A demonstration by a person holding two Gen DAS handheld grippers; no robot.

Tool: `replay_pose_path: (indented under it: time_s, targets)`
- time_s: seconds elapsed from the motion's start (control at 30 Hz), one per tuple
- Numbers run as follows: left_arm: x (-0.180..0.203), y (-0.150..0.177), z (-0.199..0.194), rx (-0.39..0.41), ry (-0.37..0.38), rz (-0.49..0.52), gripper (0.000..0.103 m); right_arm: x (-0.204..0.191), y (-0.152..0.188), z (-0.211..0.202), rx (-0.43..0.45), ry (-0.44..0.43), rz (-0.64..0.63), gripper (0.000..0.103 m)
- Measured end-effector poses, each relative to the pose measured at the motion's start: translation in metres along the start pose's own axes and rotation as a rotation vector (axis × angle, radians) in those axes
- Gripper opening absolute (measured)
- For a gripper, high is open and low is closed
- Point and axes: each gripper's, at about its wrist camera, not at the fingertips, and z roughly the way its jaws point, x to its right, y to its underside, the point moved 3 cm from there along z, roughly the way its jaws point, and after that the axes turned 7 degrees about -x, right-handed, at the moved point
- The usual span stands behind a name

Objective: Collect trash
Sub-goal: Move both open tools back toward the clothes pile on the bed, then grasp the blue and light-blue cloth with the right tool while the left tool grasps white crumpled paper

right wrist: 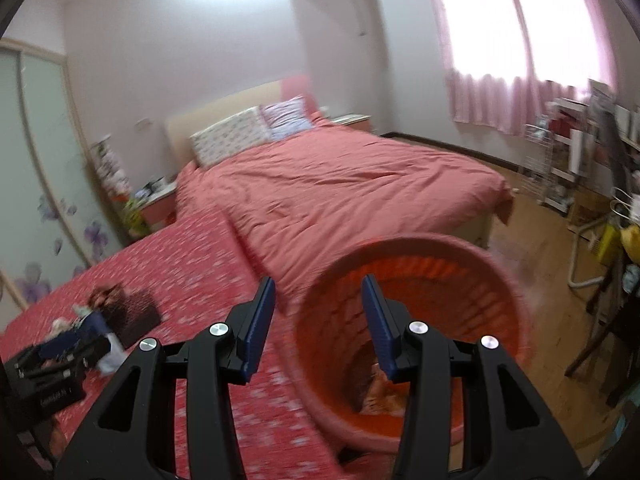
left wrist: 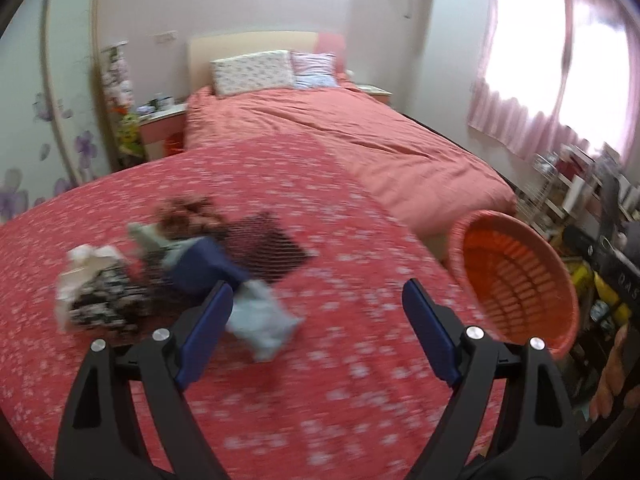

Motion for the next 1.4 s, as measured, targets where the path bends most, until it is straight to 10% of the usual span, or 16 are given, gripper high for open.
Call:
replay_pose_path:
  time_s: [0.7, 1.4]
  targets:
    - [-0.212, 0.034, -0.041, 0.013, -0.250, -0.320, 0.085, -0.194, 0.054, 0.055, -0.246, -0.283, -0.313, 0.046]
    - [-0.228, 0.046, -0.026, -0.019, -0.228, -0.342, 0.084, -0.219, 0.071, 0.079, -0.256, -0.198, -0.413, 0.048]
